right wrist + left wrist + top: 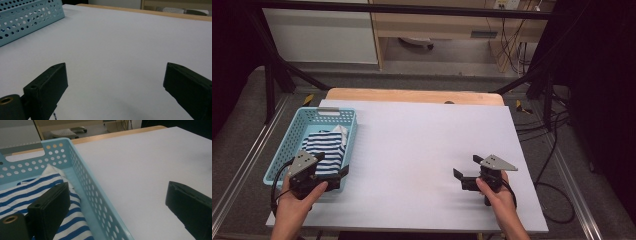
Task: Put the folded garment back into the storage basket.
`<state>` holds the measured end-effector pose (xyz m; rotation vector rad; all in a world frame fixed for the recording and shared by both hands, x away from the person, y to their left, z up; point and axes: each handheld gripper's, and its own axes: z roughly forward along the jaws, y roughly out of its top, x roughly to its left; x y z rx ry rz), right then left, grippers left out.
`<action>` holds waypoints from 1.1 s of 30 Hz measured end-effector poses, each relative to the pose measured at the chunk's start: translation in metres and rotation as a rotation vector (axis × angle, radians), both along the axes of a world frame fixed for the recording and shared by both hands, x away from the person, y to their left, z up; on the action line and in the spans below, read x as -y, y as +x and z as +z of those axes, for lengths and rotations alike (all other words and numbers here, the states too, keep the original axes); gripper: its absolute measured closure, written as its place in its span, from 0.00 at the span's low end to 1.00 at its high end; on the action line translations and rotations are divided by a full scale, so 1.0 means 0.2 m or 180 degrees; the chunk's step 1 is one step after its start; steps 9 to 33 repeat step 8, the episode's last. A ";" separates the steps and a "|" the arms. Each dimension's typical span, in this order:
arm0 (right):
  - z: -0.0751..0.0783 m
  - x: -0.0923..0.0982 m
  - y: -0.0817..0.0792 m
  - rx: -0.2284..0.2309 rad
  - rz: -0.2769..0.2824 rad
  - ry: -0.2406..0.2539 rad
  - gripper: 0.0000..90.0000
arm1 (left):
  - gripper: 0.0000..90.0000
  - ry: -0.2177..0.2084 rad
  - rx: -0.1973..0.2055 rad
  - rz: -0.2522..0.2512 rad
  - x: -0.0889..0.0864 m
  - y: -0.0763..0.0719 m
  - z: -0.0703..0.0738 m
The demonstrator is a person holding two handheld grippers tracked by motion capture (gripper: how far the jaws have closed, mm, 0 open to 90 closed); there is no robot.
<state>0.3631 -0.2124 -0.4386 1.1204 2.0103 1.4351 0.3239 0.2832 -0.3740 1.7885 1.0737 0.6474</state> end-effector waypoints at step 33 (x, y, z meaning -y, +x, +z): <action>0.01 -0.03 0.02 0.0049 0.0030 -0.0058 0.07 | 0.07 0.0110 -0.0012 -0.0189 0.12 -0.01 0.04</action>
